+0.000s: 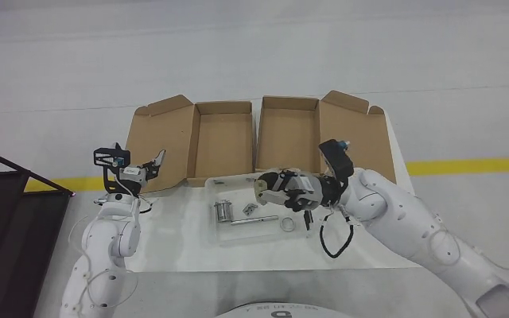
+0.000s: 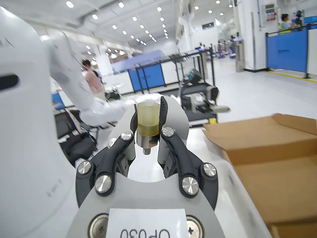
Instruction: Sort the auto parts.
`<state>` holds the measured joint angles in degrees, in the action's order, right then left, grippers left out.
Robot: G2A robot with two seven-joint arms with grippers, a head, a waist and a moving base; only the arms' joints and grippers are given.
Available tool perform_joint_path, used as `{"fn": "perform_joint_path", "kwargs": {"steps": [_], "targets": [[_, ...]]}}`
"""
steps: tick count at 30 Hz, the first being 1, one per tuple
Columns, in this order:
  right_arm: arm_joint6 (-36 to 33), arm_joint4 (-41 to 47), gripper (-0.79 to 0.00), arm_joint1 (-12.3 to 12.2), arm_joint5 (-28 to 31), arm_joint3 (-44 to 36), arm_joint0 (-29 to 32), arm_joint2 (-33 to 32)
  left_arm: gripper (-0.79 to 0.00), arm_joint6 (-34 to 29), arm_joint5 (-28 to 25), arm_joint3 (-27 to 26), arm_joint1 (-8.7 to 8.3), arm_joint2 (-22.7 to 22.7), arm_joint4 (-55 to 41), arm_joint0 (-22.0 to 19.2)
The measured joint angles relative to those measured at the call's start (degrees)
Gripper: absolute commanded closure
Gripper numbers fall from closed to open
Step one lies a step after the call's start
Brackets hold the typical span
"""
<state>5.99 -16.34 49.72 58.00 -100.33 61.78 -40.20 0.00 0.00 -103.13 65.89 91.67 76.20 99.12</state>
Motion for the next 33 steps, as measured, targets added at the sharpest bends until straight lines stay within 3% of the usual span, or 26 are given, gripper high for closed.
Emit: {"fn": "perform_joint_path", "kwargs": {"steps": [2,7,33], "targets": [[0.0,3.8,0.000,0.0,0.0,0.1,0.1,-0.4,-0.785,0.0,0.0,0.0,0.00,0.0,0.0,0.0],[0.0,-2.1,0.000,0.0,0.0,0.1,0.2,-0.6,-0.785,0.0,0.0,0.0,0.00,0.0,0.0,0.0],[0.0,-2.2,0.000,0.0,0.0,0.1,0.2,-0.6,-0.785,0.0,0.0,0.0,0.00,0.0,0.0,0.0]]}}
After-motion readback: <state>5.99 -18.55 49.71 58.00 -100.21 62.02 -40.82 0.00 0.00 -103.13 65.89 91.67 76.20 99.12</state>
